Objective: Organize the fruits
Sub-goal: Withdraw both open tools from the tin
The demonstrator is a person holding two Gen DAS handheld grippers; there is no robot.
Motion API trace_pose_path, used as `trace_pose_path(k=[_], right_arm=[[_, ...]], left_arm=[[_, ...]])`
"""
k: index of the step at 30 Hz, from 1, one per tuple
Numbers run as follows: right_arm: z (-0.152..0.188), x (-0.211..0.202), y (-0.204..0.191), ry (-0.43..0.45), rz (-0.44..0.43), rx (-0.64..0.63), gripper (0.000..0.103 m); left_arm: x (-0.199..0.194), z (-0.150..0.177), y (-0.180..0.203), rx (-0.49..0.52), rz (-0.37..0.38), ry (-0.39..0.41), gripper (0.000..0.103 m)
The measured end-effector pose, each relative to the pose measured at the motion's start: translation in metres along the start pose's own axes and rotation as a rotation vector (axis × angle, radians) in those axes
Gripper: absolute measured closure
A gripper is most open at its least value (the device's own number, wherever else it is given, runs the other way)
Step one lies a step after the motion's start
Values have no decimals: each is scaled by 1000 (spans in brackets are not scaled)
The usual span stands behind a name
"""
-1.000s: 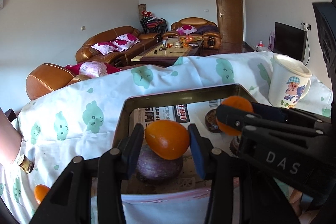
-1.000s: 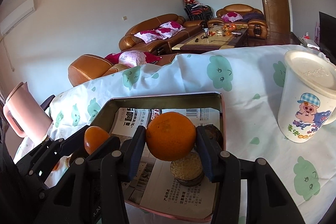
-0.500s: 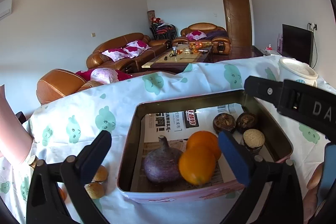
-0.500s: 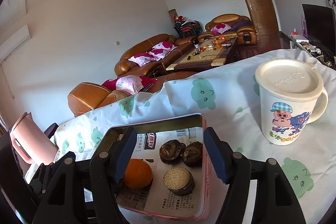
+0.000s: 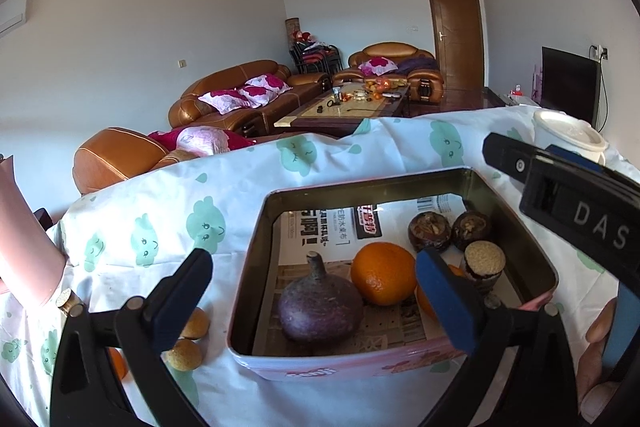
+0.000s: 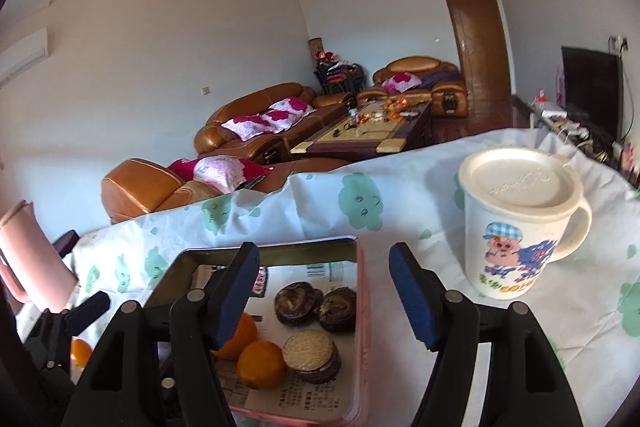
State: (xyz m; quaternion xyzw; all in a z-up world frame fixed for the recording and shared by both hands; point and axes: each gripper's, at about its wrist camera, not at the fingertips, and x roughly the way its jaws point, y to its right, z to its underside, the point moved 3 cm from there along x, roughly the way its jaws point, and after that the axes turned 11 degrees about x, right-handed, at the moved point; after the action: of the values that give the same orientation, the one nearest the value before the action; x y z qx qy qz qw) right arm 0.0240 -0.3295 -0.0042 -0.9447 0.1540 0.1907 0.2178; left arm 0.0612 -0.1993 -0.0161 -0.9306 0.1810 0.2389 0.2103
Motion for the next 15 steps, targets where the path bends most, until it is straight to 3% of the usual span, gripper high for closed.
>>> trace_pose_path(k=[3,15], right_arm=[[1,-3,-7,64,61,-85,24],[10,-5,-9,54,39,-98,20]], left_arm=[[-4,2,-3,-12,-9,8,0],[-17,10,-12,-44,-35,25,0]])
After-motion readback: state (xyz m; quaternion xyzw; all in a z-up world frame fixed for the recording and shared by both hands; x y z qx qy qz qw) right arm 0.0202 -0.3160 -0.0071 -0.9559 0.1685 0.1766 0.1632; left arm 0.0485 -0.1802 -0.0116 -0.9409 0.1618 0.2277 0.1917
